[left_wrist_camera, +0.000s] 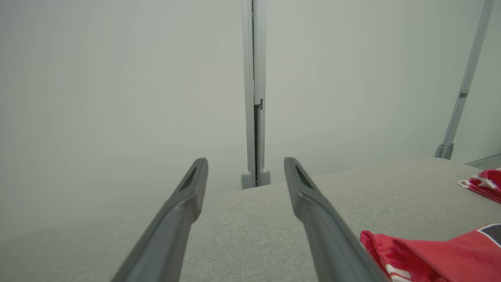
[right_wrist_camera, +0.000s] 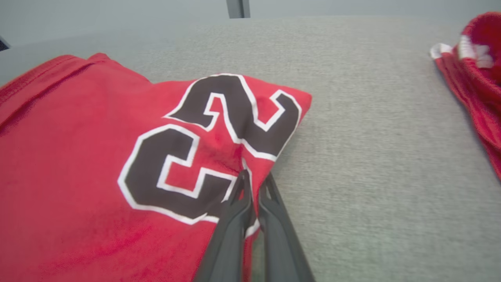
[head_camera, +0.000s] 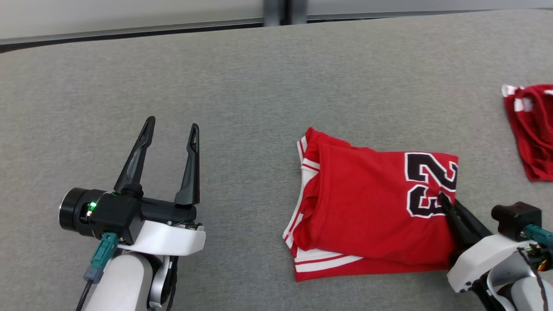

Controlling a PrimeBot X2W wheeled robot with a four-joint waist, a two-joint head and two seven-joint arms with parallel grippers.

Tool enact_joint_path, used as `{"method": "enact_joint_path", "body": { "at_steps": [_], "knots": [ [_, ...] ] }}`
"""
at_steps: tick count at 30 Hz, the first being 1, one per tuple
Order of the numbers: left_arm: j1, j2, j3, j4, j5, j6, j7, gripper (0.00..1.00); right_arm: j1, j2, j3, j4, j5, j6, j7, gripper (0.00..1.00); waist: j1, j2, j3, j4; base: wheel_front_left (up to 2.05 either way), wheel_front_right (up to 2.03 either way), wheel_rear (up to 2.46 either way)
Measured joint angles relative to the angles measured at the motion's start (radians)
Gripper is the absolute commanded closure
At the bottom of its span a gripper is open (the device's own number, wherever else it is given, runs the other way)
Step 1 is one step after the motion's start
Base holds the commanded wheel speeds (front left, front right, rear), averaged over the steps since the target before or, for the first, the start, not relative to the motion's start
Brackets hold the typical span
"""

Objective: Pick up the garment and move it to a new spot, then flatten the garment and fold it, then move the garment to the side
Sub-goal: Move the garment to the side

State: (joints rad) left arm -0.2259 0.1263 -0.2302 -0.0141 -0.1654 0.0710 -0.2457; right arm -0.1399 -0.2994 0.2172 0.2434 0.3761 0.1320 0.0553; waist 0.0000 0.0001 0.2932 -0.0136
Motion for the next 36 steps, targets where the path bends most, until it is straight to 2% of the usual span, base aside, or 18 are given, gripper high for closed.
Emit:
{"method": "enact_joint_path", "body": {
  "at_steps": [6,9,12,17,21,29,32,34,35,36],
  "knots": [
    [-0.02,0.02,-0.017,-0.052,0.015,-0.009,0.043,0.0,-0.046,-0.052,-0.048,-0.016,0.001,0.0,-0.013,1.0,0.0,0.0,0.014,-0.131,0.0,0.0,0.0],
    [-0.052,0.028,-0.028,-0.077,0.024,-0.017,0.061,0.0,-0.096,-0.083,-0.065,-0.019,0.005,0.0,-0.018,1.0,0.0,0.0,0.039,-0.173,0.0,0.0,0.0],
    [-0.068,0.032,-0.034,-0.092,0.033,-0.018,0.071,0.0,-0.138,-0.101,-0.079,-0.01,0.003,0.0,-0.019,1.0,0.0,0.0,0.065,-0.187,0.0,0.0,0.0],
    [-0.099,0.05,-0.035,-0.14,0.046,-0.018,0.095,0.0,-0.292,-0.133,-0.116,0.052,0.033,0.0,-0.028,1.0,0.0,0.0,0.132,-0.207,0.0,0.0,0.0],
    [-0.128,0.06,-0.044,-0.174,0.052,-0.027,0.113,0.0,-0.422,-0.157,-0.156,0.146,0.064,0.0,-0.056,1.0,0.0,0.0,0.185,-0.214,0.0,0.0,0.0],
    [-0.179,0.065,-0.089,-0.207,0.073,-0.053,0.131,0.0,-0.559,-0.29,-0.27,0.366,0.088,0.0,-0.132,1.0,0.0,0.0,0.281,-0.183,0.0,0.0,0.0],
    [-0.198,0.064,-0.101,-0.215,0.078,-0.055,0.132,0.0,-0.589,-0.318,-0.298,0.455,0.086,0.0,-0.148,1.0,0.0,0.0,0.313,-0.164,0.0,0.0,0.0],
    [-0.207,0.065,-0.105,-0.216,0.079,-0.057,0.133,0.0,-0.611,-0.318,-0.305,0.506,0.085,0.0,-0.165,0.27,0.0,0.0,0.334,-0.154,0.0,0.0,0.0],
    [-0.212,0.066,-0.107,-0.218,0.081,-0.057,0.136,0.0,-0.626,-0.318,-0.309,0.532,0.074,0.0,-0.176,0.0,0.0,0.0,0.343,-0.15,0.0,0.0,0.0],
    [-0.215,0.067,-0.107,-0.219,0.084,-0.057,0.137,0.0,-0.642,-0.317,-0.319,0.553,0.07,0.0,-0.198,0.0,0.0001,0.0,0.352,-0.148,0.0,0.0,0.0]
  ]
}}
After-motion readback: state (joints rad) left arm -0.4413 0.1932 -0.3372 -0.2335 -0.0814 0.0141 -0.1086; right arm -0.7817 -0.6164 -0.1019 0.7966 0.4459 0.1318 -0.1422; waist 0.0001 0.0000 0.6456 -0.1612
